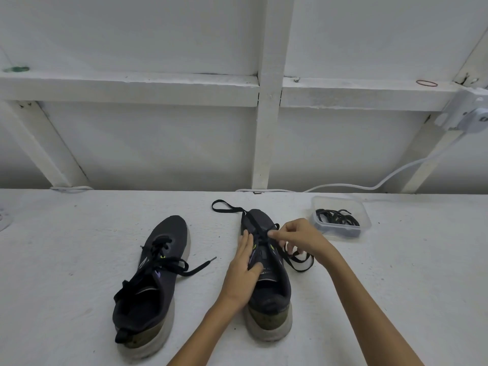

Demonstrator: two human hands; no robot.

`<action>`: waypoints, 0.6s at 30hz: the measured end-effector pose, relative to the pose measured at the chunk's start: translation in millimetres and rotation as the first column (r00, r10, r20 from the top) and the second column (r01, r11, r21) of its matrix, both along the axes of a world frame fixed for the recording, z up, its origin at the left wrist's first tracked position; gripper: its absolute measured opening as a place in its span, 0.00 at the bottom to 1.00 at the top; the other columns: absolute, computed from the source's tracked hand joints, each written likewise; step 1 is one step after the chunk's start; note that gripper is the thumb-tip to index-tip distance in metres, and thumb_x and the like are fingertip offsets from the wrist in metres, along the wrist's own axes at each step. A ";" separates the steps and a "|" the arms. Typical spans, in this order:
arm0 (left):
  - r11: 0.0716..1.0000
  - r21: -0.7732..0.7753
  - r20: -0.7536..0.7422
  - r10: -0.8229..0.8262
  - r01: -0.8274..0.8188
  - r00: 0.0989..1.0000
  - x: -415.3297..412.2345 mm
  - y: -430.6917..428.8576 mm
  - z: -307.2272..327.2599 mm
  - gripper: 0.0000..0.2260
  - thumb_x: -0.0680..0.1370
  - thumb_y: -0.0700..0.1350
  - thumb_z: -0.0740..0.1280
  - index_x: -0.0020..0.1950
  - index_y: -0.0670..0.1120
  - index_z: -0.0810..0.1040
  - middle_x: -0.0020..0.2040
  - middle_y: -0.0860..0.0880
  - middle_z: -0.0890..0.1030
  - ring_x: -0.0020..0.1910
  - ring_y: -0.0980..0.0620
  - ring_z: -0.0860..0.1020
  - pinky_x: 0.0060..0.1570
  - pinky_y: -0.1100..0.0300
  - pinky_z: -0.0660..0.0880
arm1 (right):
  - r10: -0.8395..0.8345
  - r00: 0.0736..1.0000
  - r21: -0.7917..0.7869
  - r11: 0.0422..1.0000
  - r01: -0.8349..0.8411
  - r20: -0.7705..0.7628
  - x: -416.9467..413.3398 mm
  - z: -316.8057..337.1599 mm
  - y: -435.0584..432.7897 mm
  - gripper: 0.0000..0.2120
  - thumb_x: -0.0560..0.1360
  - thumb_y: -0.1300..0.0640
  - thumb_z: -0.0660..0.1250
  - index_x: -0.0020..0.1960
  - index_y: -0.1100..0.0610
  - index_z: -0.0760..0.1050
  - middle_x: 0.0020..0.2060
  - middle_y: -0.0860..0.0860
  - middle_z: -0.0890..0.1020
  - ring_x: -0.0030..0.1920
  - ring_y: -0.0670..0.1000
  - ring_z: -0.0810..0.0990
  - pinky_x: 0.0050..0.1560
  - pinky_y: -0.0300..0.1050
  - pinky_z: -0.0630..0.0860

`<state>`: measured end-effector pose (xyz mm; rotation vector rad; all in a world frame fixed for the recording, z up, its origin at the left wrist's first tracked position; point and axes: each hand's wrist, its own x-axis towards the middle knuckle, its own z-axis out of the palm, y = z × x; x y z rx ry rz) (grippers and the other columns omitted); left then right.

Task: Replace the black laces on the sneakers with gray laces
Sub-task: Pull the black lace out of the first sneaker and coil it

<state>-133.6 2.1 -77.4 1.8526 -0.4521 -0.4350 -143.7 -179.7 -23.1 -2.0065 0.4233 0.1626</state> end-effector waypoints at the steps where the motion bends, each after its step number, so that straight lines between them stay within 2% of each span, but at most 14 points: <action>1: 1.000 0.002 0.002 -0.001 0.001 1.000 -0.1 0.1 0.0 0.31 0.79 0.33 0.61 0.78 0.48 0.53 0.78 0.58 0.50 0.75 0.64 0.47 0.70 0.70 0.48 | 0.016 1.000 -0.004 1.000 -0.016 -0.017 -0.4 0.5 1.5 0.15 0.73 0.49 0.73 0.36 0.59 0.77 0.27 0.48 0.80 0.26 0.46 0.76 0.28 0.37 0.66; 4: 1.000 0.006 -0.002 -0.003 0.003 1.000 0.2 0.8 -0.3 0.31 0.79 0.33 0.61 0.79 0.48 0.53 0.78 0.58 0.50 0.75 0.64 0.48 0.71 0.70 0.49 | 0.020 0.999 0.050 0.999 -0.021 0.029 -0.7 -0.5 5.1 0.11 0.74 0.57 0.72 0.35 0.58 0.77 0.24 0.45 0.77 0.26 0.47 0.74 0.27 0.37 0.64; 7: 1.000 0.017 0.000 -0.008 0.008 1.000 0.2 1.2 0.1 0.31 0.79 0.33 0.61 0.79 0.49 0.53 0.78 0.58 0.50 0.75 0.63 0.48 0.72 0.68 0.49 | -0.018 0.998 0.080 0.997 0.013 0.064 0.4 -0.4 5.6 0.11 0.75 0.62 0.70 0.34 0.58 0.76 0.24 0.46 0.76 0.25 0.46 0.74 0.26 0.35 0.62; 10: 0.999 0.029 0.001 -0.015 0.015 1.000 0.6 1.6 1.4 0.31 0.79 0.34 0.60 0.79 0.49 0.53 0.78 0.58 0.50 0.77 0.62 0.48 0.74 0.65 0.48 | -0.139 0.985 0.116 0.985 0.128 0.101 5.2 1.2 0.6 0.09 0.76 0.62 0.68 0.36 0.59 0.76 0.28 0.50 0.77 0.25 0.46 0.74 0.26 0.36 0.62; 12: 0.999 0.032 0.001 -0.015 0.014 1.000 0.4 1.5 1.5 0.31 0.79 0.34 0.60 0.79 0.49 0.53 0.78 0.58 0.49 0.77 0.61 0.47 0.74 0.65 0.48 | -0.272 0.949 0.159 0.956 0.247 0.161 8.7 1.8 -5.5 0.08 0.76 0.61 0.68 0.39 0.62 0.77 0.31 0.52 0.78 0.26 0.46 0.75 0.25 0.36 0.63; 14: 0.999 0.031 0.000 -0.011 0.011 1.000 -0.5 0.9 1.6 0.31 0.79 0.34 0.61 0.79 0.49 0.52 0.79 0.58 0.49 0.77 0.61 0.47 0.74 0.66 0.48 | -0.338 0.921 0.205 0.932 0.299 0.194 9.5 2.2 -10.9 0.09 0.77 0.59 0.69 0.42 0.64 0.78 0.34 0.54 0.79 0.27 0.48 0.75 0.24 0.35 0.65; 16: 1.000 0.025 -0.003 -0.007 0.007 1.000 -1.2 0.4 2.1 0.31 0.79 0.34 0.60 0.79 0.50 0.52 0.78 0.58 0.49 0.77 0.61 0.48 0.72 0.68 0.49 | -0.259 0.956 0.177 0.956 0.234 0.138 6.7 2.0 -12.8 0.12 0.77 0.54 0.69 0.44 0.63 0.79 0.36 0.52 0.81 0.29 0.47 0.76 0.27 0.36 0.66; 18: 1.000 0.030 -0.001 -0.007 0.007 1.000 -1.1 0.2 2.1 0.31 0.79 0.34 0.61 0.79 0.49 0.52 0.78 0.59 0.49 0.76 0.63 0.48 0.70 0.70 0.49 | -0.109 0.994 0.105 0.989 0.106 0.016 2.3 0.5 -12.0 0.15 0.75 0.47 0.71 0.43 0.61 0.80 0.35 0.50 0.82 0.30 0.46 0.78 0.30 0.37 0.68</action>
